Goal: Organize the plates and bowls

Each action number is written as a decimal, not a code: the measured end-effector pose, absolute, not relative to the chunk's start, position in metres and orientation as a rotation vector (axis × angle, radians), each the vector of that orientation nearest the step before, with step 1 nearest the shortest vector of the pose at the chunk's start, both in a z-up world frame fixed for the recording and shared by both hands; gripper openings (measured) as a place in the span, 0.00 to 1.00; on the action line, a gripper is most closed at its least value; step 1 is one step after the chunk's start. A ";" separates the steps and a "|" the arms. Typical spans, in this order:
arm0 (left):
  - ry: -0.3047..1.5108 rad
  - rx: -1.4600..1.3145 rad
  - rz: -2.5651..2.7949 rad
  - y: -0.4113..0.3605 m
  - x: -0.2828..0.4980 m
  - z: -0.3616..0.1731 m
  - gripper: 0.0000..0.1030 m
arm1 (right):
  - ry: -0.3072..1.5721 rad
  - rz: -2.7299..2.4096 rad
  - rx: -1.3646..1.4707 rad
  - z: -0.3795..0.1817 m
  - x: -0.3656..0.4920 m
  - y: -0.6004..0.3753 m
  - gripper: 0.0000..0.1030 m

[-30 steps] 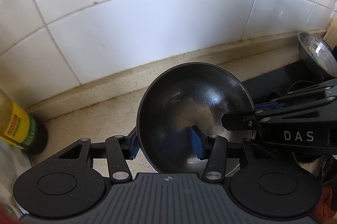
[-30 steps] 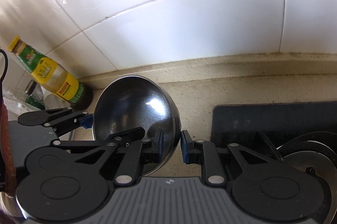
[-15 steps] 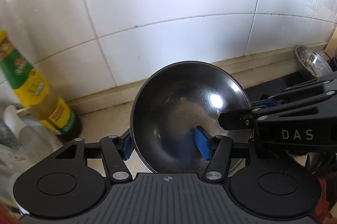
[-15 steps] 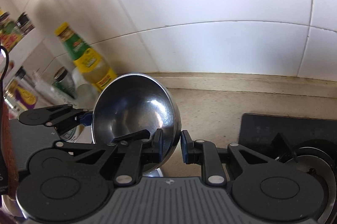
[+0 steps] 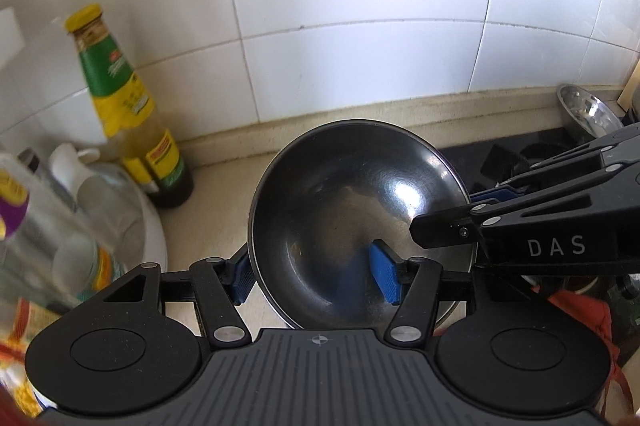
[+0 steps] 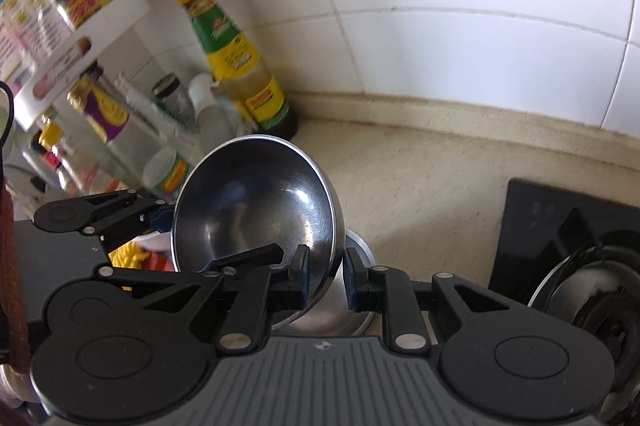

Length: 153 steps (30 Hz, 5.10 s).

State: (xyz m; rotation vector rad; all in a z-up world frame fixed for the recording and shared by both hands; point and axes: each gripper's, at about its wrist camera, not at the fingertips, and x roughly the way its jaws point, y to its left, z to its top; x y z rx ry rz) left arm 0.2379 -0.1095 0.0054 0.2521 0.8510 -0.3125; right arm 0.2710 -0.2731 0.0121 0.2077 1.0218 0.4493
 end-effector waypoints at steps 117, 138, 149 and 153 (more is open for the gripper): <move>0.858 0.297 -0.676 -0.088 0.268 -0.117 1.00 | 1.175 0.316 0.483 -0.102 0.343 -0.291 0.57; 0.841 0.339 -0.673 -0.114 0.277 -0.136 1.00 | 1.164 0.408 0.472 -0.108 0.359 -0.285 0.62; 0.832 0.356 -0.663 -0.125 0.278 -0.130 1.00 | 1.179 0.429 0.471 -0.109 0.369 -0.287 0.63; 0.829 0.357 -0.662 -0.126 0.280 -0.130 1.00 | 1.179 0.446 0.454 -0.109 0.374 -0.284 0.65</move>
